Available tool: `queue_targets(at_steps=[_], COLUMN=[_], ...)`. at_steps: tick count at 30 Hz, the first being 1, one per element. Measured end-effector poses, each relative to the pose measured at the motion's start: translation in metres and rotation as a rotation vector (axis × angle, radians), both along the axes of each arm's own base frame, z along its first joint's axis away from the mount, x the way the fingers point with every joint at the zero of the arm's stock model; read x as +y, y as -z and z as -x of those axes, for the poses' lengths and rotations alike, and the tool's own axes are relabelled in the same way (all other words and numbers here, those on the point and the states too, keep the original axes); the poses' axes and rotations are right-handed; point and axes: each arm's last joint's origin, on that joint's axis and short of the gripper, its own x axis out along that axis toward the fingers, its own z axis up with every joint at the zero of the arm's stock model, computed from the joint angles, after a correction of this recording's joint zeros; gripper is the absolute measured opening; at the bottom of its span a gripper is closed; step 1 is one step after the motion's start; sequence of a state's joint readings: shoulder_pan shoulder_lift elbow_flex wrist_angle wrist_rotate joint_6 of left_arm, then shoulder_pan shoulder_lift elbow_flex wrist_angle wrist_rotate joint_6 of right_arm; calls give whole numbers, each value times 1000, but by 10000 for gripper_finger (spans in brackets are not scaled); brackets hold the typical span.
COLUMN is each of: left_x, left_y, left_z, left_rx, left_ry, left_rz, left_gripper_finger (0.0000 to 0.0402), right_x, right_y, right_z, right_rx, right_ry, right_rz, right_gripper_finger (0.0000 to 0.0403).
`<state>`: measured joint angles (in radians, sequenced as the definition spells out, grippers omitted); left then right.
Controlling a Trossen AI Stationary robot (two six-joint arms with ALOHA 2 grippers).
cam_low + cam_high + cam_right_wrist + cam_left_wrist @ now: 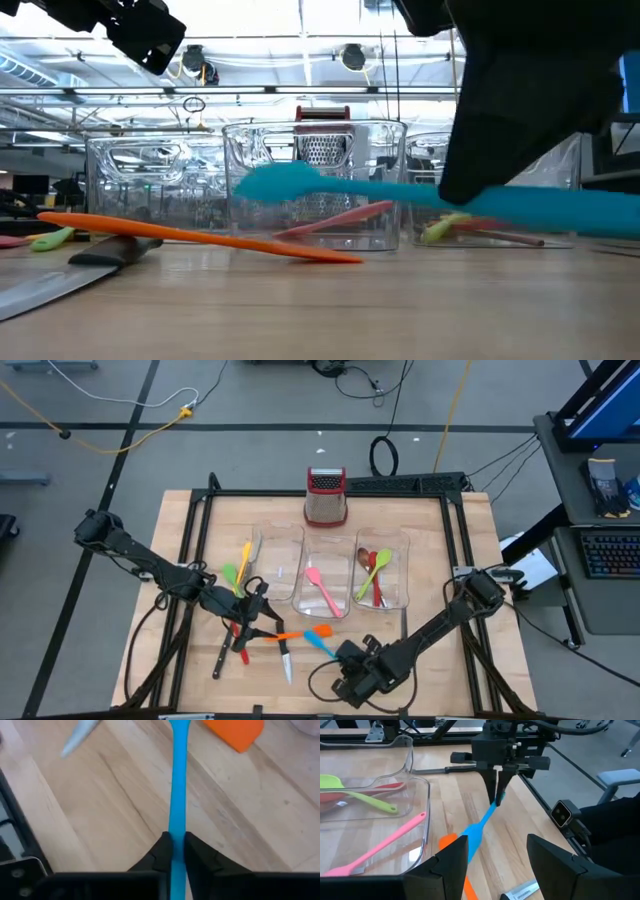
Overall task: Pick & Place Kitchen Items
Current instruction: Put the blue spatula into the middle transparent bin
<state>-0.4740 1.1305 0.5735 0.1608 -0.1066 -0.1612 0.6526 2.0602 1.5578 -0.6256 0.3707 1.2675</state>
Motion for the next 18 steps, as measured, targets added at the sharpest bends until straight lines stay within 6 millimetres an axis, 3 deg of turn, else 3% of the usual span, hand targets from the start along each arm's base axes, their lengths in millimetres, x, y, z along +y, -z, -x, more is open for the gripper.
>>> queue_targets(at_steps=[3,14,18], left_x=[0,0,0], left_y=[0,0,0], left_z=[0,0,0], left_rx=[0,2,3], left_ry=[0,-3,-4], left_rz=[0,5,8], left_gripper_finger=[207,207,207], right_x=[2,4,1], right_y=[-2,-44,-43], right_z=[1,6,5], right_rx=[-10,-153,-136], right_ry=[-34,-144,-153], right_rz=[5,24,42], right_gripper_finger=[2,4,3])
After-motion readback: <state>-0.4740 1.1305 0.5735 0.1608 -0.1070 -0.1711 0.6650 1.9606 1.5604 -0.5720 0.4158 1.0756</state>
